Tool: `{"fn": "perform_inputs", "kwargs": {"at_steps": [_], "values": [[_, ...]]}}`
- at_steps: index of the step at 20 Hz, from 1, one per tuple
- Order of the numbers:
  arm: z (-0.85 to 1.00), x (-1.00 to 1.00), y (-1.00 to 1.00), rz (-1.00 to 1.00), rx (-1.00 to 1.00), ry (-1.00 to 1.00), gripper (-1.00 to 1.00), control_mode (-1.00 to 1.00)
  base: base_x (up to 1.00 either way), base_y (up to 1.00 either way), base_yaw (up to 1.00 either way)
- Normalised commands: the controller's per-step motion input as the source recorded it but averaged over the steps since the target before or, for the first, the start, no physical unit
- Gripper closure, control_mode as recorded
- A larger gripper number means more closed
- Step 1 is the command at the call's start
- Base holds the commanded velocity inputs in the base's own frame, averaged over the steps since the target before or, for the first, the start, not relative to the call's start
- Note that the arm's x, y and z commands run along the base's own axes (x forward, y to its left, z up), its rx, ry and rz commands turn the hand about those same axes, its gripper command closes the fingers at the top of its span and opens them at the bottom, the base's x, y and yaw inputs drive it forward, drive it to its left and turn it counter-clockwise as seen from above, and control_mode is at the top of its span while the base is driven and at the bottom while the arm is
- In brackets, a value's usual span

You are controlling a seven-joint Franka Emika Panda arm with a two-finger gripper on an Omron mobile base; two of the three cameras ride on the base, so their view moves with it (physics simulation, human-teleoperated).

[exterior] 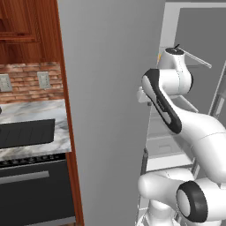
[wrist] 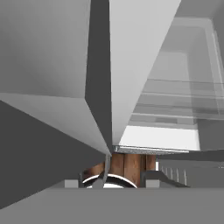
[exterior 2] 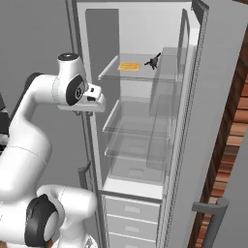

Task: Take the fish out of the fridge, briefly rinse it in the sink, and place it on the tray next to the sink.

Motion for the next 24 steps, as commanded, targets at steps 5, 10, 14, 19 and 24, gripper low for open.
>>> {"fn": "perform_inputs", "kwargs": {"at_steps": [5, 10, 14, 19, 24], "values": [[0.0, 0.05, -0.01, 0.0, 0.0, 0.0, -1.0, -1.0, 0.0, 0.0, 0.0], [0.05, -0.28, -0.14, 0.0, 0.0, -0.26, -1.0, -1.0, 0.0, 0.0, 0.0], [0.34, -0.62, -0.26, 0.02, 0.0, -0.55, -1.0, -1.0, 0.0, 0.0, 0.0], [0.44, -0.46, -0.54, 0.0, -0.02, -0.47, -1.0, -1.0, 0.0, 0.0, 0.0], [0.71, -0.16, -0.63, 0.0, -0.01, -0.34, -1.0, -1.0, 0.0, 0.0, 0.0]]}}
